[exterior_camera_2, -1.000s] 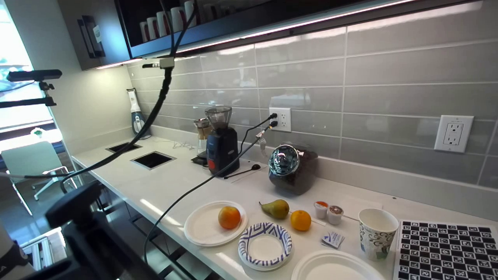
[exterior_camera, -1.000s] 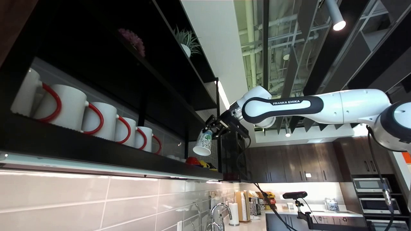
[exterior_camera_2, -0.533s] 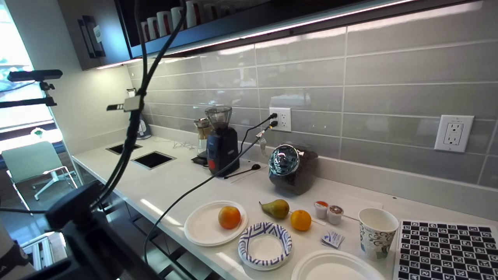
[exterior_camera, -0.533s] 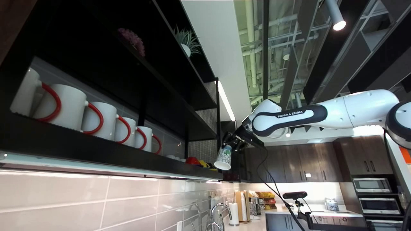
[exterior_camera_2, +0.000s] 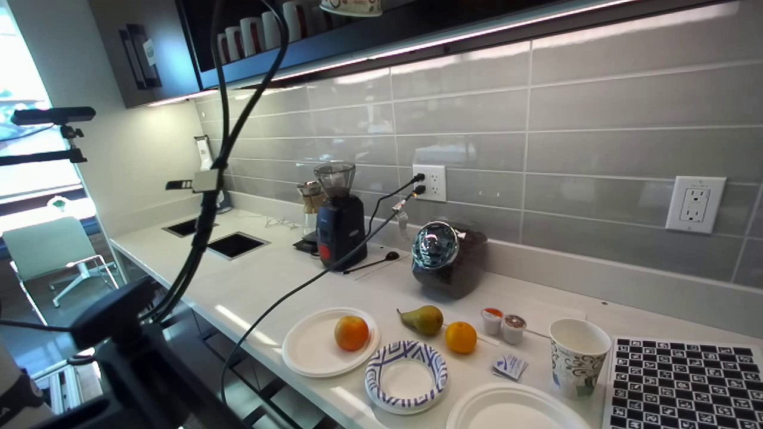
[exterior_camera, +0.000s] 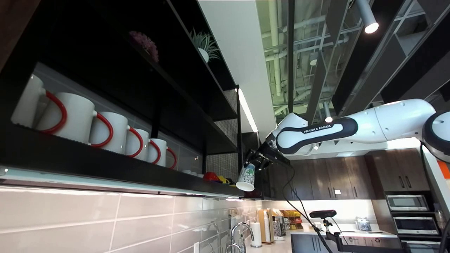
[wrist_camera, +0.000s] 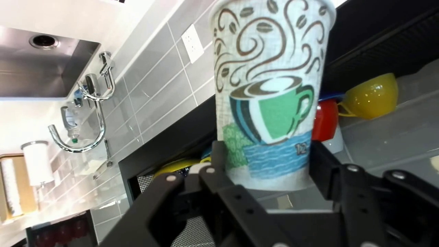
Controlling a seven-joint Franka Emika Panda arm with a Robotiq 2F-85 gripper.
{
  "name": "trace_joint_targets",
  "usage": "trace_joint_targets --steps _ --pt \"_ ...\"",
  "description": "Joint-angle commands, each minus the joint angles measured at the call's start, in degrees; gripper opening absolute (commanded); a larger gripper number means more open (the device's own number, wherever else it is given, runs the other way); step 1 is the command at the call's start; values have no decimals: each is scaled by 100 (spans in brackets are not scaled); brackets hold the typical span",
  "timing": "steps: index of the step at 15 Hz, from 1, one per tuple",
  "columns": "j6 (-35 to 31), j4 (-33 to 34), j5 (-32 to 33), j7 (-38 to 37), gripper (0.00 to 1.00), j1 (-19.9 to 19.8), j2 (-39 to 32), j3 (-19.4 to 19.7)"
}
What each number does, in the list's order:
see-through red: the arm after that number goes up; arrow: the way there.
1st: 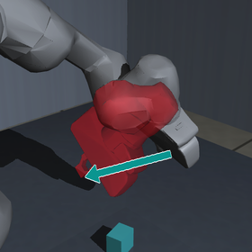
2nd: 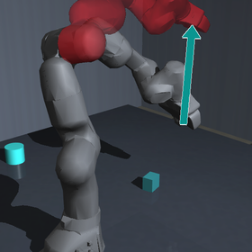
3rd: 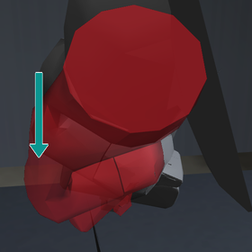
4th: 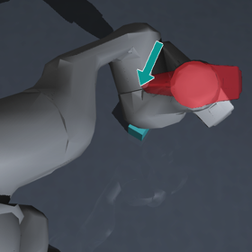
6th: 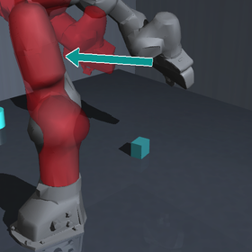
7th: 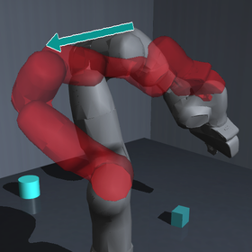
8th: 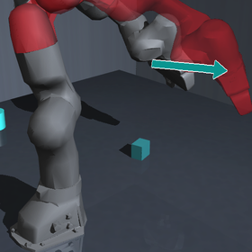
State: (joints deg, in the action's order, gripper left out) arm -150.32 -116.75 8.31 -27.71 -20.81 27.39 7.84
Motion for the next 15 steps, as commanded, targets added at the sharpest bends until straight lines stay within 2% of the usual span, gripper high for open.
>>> trace_joint_targets --steps 1,2,4,7,9,12,15 --pt "345 53 176 34 37 -234 -490 -252" --pt "529 40 -63 288 37 8 -676 -128" --pt "738 1 -198 514 37 210 -1059 -59" --pt "834 -14 -135 822 37 425 -1615 -53" --pt "684 -71 49 1010 37 542 -1954 -85" --pt "378 -144 -47 1403 37 759 -2387 -50" --pt "-307 -326 -264 1558 37 913 -2686 -32"
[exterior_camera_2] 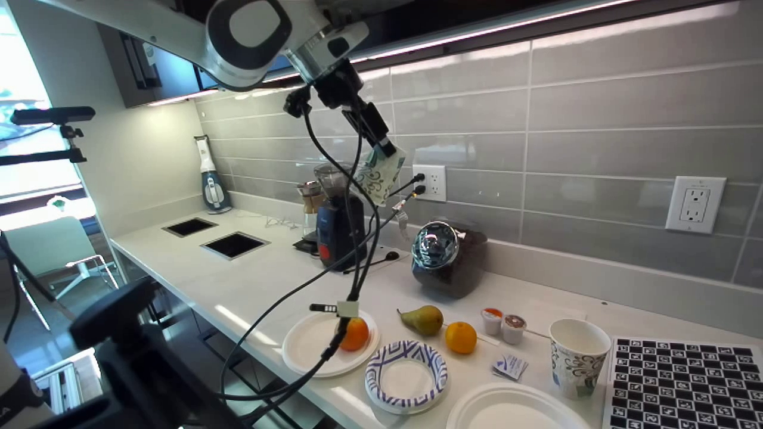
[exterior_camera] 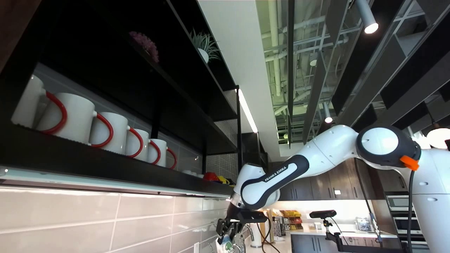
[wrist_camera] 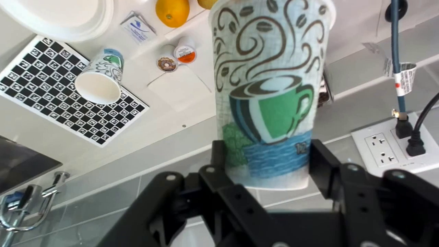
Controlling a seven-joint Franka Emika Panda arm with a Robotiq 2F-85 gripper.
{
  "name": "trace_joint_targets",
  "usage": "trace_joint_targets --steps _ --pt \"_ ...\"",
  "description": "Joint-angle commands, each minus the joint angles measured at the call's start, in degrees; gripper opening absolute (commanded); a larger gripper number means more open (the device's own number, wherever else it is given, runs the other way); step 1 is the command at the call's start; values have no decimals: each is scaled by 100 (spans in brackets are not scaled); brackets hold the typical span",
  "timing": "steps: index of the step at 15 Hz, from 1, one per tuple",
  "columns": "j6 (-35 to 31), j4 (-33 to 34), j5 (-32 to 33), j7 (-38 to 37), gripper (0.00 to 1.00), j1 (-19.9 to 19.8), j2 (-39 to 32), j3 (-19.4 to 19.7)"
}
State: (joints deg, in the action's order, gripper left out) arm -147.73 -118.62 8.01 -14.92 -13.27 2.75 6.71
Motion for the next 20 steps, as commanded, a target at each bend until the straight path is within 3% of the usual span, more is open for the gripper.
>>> trace_joint_targets --steps 1,4,5,9,10,15,20 --pt "-851 -187 -237 285 37 182 -344 87" --pt "-1643 -348 -276 122 37 275 -656 70" --pt "-1273 -272 -76 86 62 157 -505 5" --pt "-1557 -313 -142 85 62 209 -700 6" --pt "-1565 -313 -147 85 37 209 -697 8" --pt "-1305 -268 1261 -854 37 391 -1216 158" --pt "-1729 -430 2300 -1877 37 722 -1649 317"
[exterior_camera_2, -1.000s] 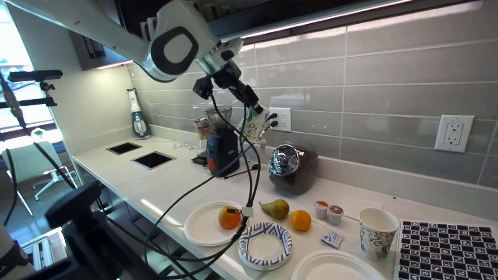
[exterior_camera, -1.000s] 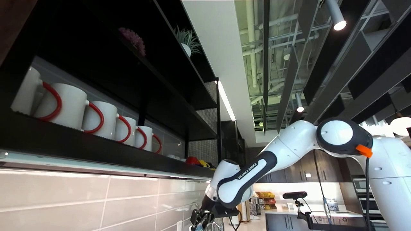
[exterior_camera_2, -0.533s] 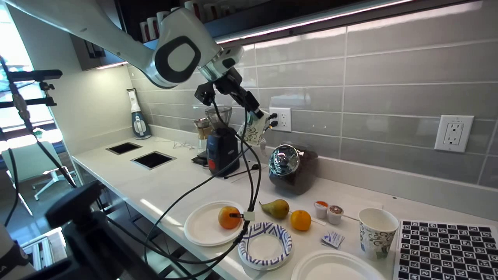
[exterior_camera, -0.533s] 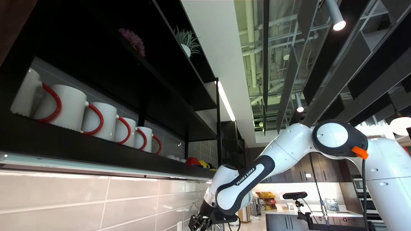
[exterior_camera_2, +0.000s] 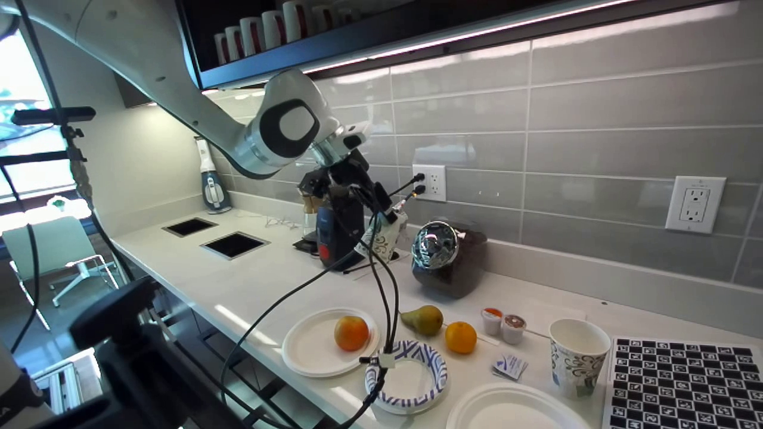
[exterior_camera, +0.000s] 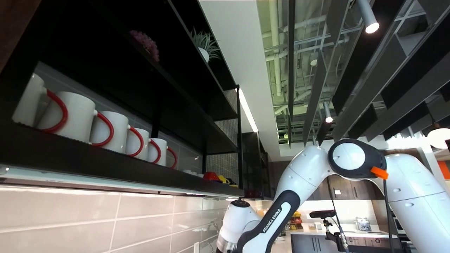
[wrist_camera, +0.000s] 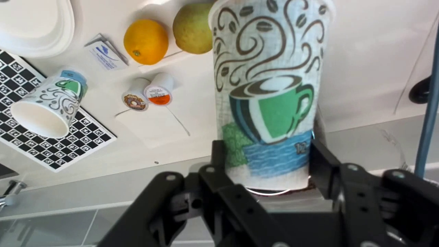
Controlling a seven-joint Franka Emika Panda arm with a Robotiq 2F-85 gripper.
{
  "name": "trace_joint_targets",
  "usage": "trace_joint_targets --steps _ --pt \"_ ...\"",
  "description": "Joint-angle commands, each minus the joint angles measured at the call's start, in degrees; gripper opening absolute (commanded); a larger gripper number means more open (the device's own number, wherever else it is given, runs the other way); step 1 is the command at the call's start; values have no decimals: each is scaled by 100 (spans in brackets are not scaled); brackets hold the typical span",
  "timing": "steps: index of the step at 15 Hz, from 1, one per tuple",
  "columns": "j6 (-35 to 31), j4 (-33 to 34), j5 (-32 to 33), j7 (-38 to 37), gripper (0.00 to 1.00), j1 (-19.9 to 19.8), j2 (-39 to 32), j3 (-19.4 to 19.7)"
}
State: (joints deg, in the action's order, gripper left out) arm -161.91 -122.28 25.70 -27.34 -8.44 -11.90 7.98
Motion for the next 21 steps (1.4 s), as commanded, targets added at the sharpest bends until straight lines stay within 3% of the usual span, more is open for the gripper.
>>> trace_joint_targets --steps 1,3,7,10,16,19,21 --pt "-414 -63 755 -926 37 337 -254 291" --pt "-684 -74 967 -1270 37 453 -417 385" --pt "-1528 -46 859 -1274 37 473 -900 341" --pt "-1891 171 1090 -1599 37 922 -1335 900" --pt "-2359 316 879 -1843 37 1893 -1854 2020" --pt "-2420 332 784 -1900 37 2122 -2047 2202" --pt "-2416 328 750 -1921 37 2107 -2131 2124"
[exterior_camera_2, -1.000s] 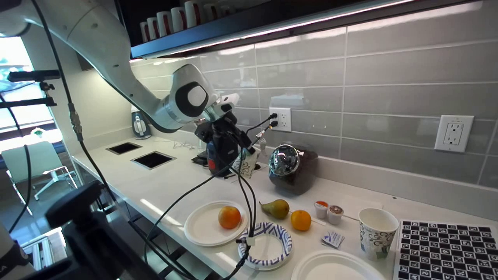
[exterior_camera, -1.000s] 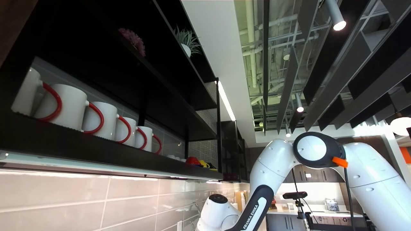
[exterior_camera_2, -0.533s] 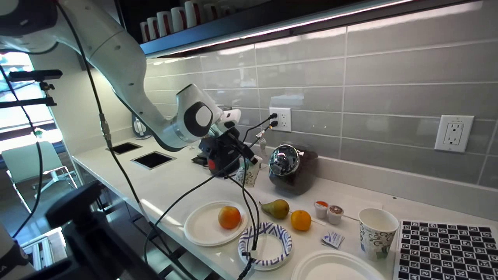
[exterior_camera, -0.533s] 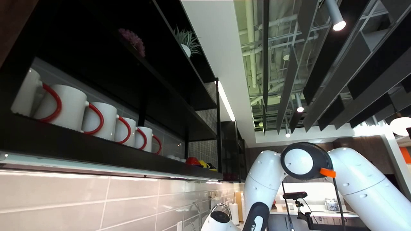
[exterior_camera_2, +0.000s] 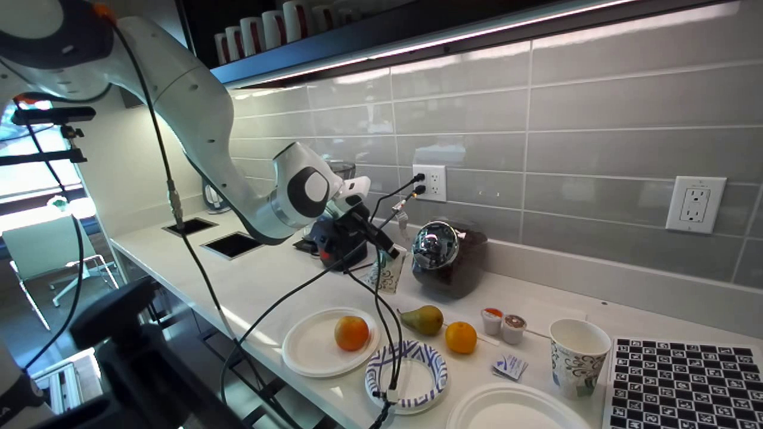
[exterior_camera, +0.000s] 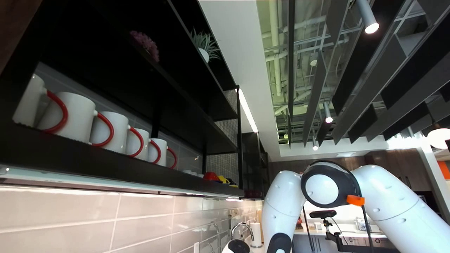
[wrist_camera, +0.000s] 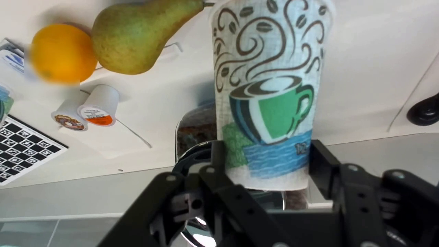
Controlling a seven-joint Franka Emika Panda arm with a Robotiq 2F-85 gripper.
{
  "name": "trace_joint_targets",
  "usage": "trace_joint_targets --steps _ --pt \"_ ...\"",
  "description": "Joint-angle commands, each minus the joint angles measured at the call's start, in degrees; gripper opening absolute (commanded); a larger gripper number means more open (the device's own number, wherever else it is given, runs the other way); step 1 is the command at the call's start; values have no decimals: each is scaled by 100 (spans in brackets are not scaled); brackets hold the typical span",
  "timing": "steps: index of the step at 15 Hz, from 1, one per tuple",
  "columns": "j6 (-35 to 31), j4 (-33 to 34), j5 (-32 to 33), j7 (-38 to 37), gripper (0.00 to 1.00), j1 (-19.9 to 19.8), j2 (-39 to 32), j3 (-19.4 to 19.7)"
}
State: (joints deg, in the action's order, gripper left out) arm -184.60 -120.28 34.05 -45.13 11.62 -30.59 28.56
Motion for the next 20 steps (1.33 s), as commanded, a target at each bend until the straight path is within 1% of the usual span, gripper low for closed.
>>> trace_joint_targets --steps 1,5,6,7,9,10,11,13,16,17,18,19,20 --pt "-150 140 -96 -169 37 110 -307 56" --pt "-217 221 -127 -326 37 221 -473 198" --pt "-229 240 -127 -357 38 226 -502 214" --pt "-228 263 -123 -385 80 245 -536 241" --pt "-233 271 -114 -414 94 231 -550 230" --pt "-237 262 -104 -419 98 247 -536 246" --pt "-237 232 -88 -409 100 242 -487 231" --pt "-240 143 -44 -355 100 199 -343 167" --pt "64 -113 87 -139 100 -114 98 -242" --pt "381 -359 182 116 100 -590 490 -830" --pt "566 -587 -569 939 100 -766 676 -1186" --pt "877 -751 -773 1210 100 -995 854 -1514" --pt "1226 -846 -638 1290 100 -1467 1065 -2039"
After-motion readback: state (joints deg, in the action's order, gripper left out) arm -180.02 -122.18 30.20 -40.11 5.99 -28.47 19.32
